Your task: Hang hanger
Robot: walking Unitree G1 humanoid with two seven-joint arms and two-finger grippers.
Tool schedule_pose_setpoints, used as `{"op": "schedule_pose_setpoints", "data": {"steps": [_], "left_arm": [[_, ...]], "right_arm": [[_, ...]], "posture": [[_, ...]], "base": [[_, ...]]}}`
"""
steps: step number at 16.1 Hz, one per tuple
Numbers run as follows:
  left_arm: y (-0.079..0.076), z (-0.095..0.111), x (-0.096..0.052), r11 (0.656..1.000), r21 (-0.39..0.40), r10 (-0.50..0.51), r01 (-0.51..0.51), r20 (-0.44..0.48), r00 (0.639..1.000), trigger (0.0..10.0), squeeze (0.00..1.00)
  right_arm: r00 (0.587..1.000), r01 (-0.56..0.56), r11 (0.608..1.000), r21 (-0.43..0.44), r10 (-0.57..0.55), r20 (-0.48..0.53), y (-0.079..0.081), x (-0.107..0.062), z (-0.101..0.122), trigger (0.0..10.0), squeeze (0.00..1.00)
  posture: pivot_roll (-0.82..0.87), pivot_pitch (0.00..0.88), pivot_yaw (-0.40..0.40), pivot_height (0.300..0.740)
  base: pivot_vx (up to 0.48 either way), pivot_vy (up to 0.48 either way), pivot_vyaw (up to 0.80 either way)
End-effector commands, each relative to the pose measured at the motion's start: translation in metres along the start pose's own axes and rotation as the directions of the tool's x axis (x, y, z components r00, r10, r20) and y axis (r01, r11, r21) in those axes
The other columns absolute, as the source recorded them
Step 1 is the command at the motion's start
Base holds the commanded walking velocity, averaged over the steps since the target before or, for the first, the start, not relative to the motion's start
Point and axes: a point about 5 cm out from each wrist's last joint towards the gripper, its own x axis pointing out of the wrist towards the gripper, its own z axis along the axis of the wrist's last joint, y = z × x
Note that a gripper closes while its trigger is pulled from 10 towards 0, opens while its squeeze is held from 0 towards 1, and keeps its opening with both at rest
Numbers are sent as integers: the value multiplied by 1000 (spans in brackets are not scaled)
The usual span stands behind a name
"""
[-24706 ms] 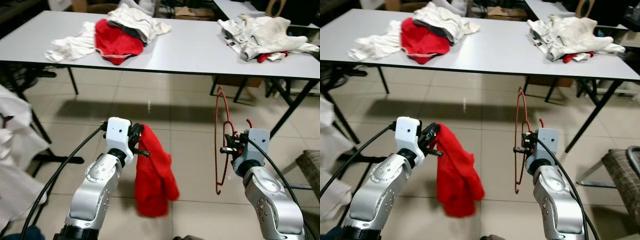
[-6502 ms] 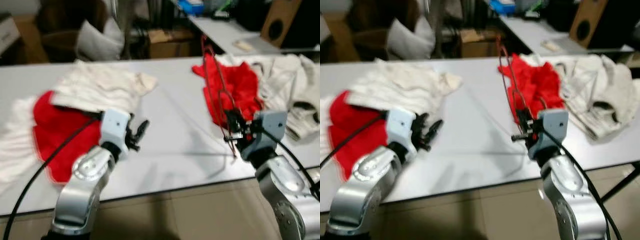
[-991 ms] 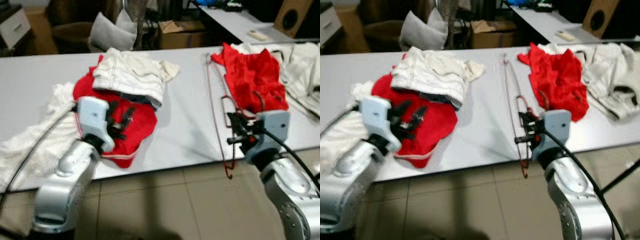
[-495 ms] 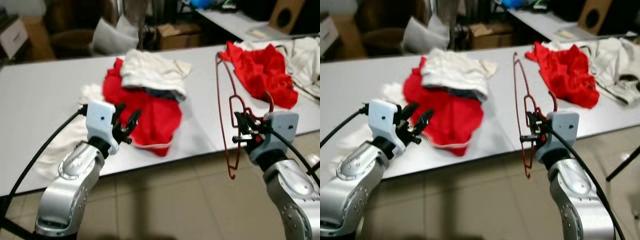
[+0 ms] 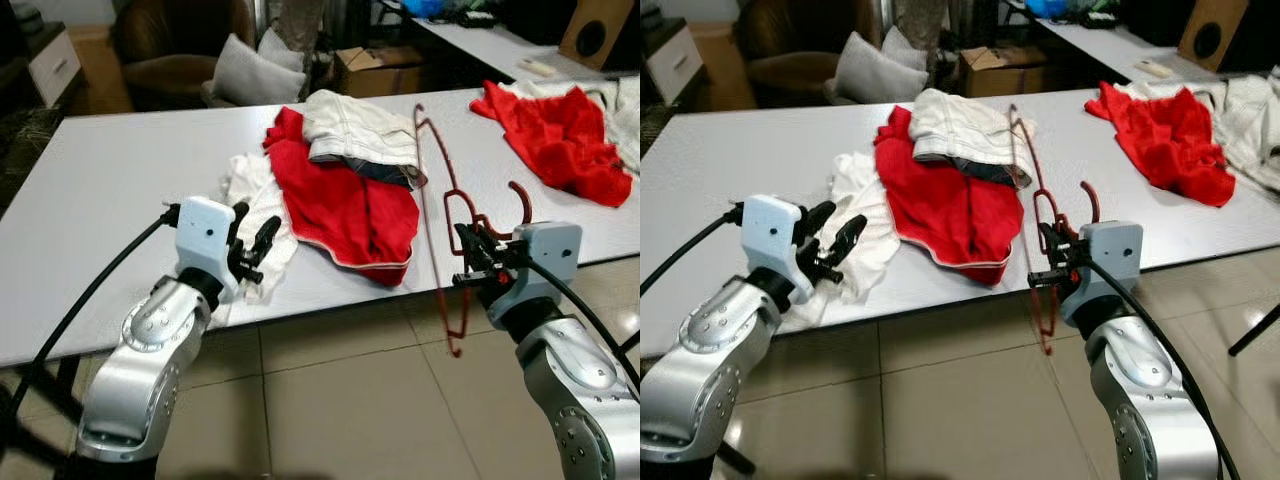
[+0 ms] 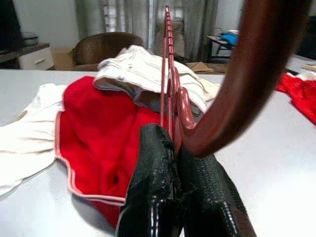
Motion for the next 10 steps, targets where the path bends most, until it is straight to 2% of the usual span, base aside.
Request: {"op": "schedule_pose_setpoints", "data": {"steps": [1, 5, 10], "left_arm": [[-1, 1, 2, 1000, 2, 2, -2, 8, 1000, 10000, 0], [-5, -1, 4, 1000, 3, -4, 4, 7, 1000, 10000, 0], [-8, -7, 7, 1000, 0, -2, 2, -17, 1000, 10000, 0]], "right_arm": [[1000, 8, 1000, -15, -8, 7, -3, 1, 3, 10000, 0], [1000, 3, 1000, -28, -3, 0, -4, 1, 2, 10000, 0], [1000, 7, 999, -47, -8, -27, -6, 0, -3, 10000, 0]], "posture": [[-116, 9, 0, 740], [-120, 5, 1, 740], [-125, 0, 5, 740]], "base": [[0, -480, 0], [0, -480, 0], [0, 0, 0]]}}
